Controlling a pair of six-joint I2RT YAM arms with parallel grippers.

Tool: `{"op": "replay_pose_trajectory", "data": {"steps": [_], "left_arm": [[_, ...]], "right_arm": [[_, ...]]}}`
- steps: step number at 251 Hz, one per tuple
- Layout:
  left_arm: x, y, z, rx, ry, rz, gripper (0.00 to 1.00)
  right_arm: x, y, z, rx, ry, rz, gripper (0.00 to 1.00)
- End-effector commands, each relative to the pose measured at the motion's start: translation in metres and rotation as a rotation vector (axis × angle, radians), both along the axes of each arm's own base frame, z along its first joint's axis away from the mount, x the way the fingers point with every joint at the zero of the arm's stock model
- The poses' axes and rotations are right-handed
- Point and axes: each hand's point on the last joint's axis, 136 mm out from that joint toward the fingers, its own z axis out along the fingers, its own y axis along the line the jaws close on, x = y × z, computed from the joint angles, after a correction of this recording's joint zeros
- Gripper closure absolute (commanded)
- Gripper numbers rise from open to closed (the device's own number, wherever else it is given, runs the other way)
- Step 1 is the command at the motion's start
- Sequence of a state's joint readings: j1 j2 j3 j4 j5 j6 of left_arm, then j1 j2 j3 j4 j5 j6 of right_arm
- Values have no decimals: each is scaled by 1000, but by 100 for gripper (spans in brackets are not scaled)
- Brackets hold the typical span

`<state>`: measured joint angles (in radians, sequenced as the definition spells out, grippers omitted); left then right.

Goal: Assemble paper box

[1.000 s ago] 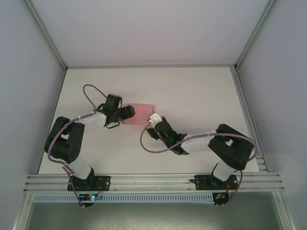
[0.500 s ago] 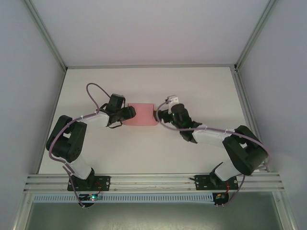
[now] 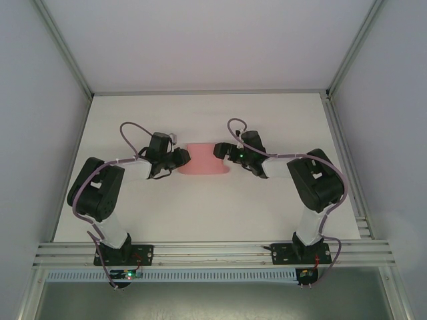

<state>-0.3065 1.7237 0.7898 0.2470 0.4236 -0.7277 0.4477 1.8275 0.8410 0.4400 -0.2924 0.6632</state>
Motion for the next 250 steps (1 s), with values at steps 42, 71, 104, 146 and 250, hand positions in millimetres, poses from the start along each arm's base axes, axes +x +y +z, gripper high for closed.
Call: {"op": "replay_pose_trajectory", "data": {"steps": [42,71,104,146,250], "left_arm": [[-21,9,-26,-136,123,19,84],[-23,11,-28,-141,127,16,86],[-24,14,-26,-185,121,23,89],[-24,19,-24,-217,107,36,90],[-18,22,-16,-177,62,20,89]], "right_arm": [[-20,23,8,138,130,114,2],[-28,28,8,168,177,144,2],[-29,31,10,194,199,158,2],[-25,39,10,265,226,181,2],[-18,61,46,420,163,264,32]]}}
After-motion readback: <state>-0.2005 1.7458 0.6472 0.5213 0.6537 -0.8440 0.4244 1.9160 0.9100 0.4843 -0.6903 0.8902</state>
